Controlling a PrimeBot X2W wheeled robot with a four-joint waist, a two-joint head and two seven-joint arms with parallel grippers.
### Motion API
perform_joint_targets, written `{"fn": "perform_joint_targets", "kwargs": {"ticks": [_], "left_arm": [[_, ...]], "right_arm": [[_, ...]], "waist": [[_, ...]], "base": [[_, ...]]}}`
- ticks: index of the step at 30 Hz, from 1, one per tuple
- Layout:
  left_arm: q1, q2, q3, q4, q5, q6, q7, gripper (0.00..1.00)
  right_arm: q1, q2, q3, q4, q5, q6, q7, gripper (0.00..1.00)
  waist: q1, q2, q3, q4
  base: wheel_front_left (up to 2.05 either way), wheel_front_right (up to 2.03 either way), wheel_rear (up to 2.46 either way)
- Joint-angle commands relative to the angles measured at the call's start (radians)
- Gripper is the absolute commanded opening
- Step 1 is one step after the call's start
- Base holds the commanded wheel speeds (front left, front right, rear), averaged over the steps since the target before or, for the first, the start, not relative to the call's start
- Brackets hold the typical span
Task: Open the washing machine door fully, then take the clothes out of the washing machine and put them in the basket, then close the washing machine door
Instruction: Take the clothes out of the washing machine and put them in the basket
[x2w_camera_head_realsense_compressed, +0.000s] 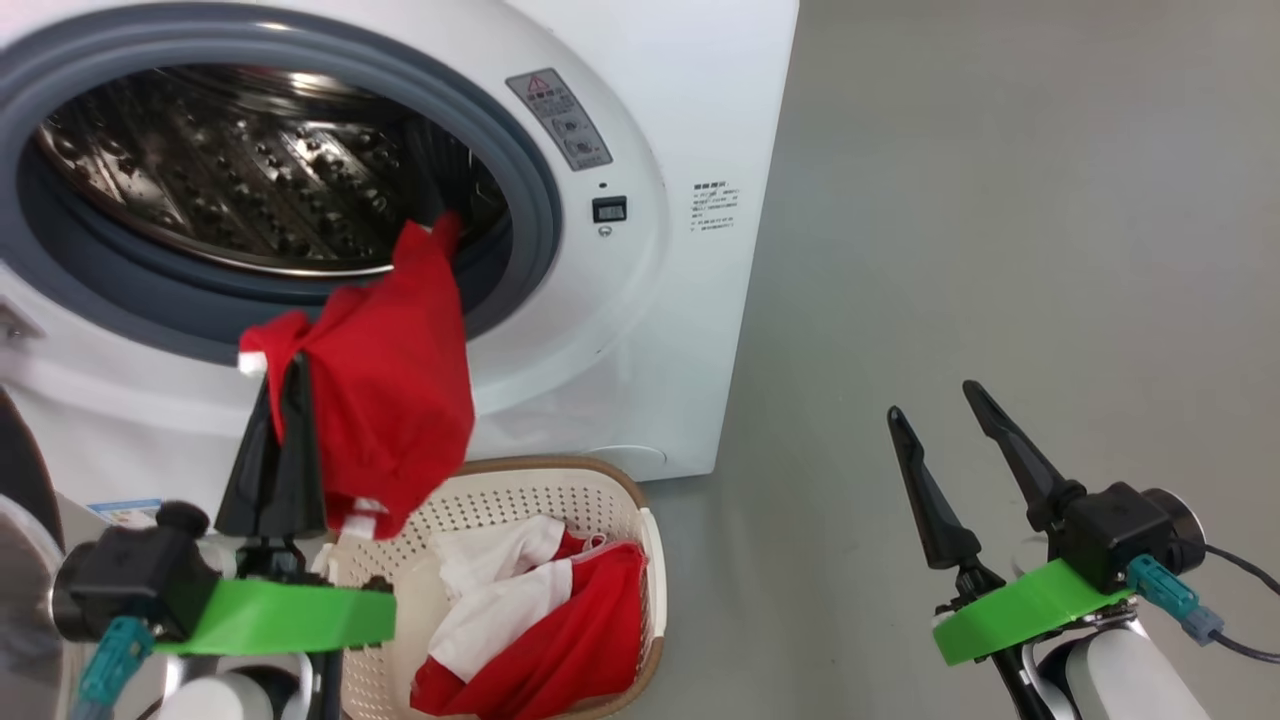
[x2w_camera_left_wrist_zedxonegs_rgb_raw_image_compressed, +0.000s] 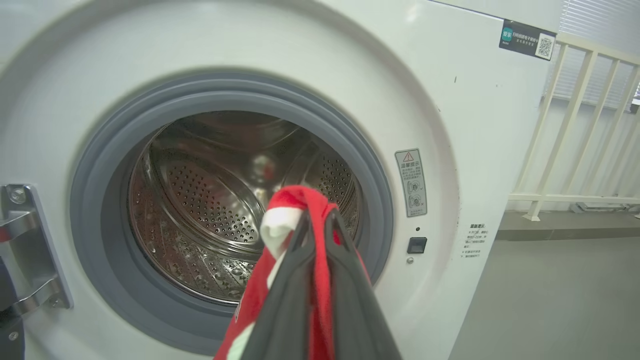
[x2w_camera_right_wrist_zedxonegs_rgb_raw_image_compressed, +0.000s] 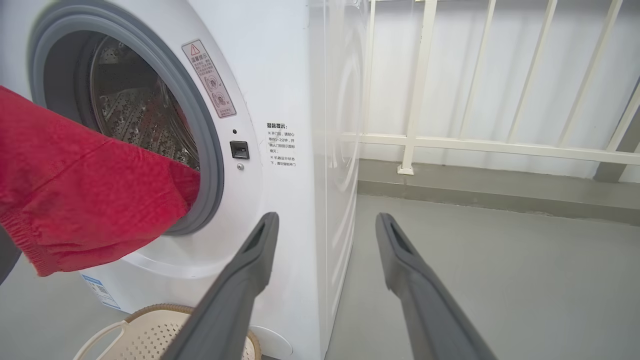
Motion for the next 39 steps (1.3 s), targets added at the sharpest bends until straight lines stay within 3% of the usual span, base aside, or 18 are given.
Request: {"fn": "perform_joint_targets", "kwargs": {"ticks": [1,12,20,26,39], "left_arm": [[0.004,0.016,0.029,-0.05,0.006,0.009,0.004,0.0],[0.083,0.012,0.002,-0.198,0.018,0.037,0.057,0.0],[0.1,-0.005,-0.021,-0.155,-0.014,0.036,0.088,0.0],[0.072,-0.023,-0.046,-0.023,-0.054,0.024,0.103,0.0],[-0.114,-0.043,-0.085,0.452,-0.105,-0.031,0.046,0.0]], "right_arm": [[0.0,0.003,0.019,-0.023,-0.012,0.004,-0.006,1.0],[0.011,0.003,0.021,-0.027,-0.013,0.004,-0.006,1.0],[0.006,0.0,0.031,-0.027,-0.01,0.004,-0.006,1.0],[-0.005,-0.006,0.034,-0.024,-0.007,0.004,-0.006,1.0],[-0.046,-0.016,0.04,-0.03,-0.002,0.004,-0.006,1.0]], "waist": [[0.0,0.0,-0.012,0.008],[0.0,0.0,-0.017,0.019],[0.0,0.0,-0.005,0.013],[0.0,0.0,0.024,0.002],[0.0,0.0,0.134,-0.02]], "base": [[0.0,0.0,0.0],[0.0,0.0,0.0],[0.0,0.0,0.0],[0.0,0.0,0.0],[0.0,0.0,0.0]]}}
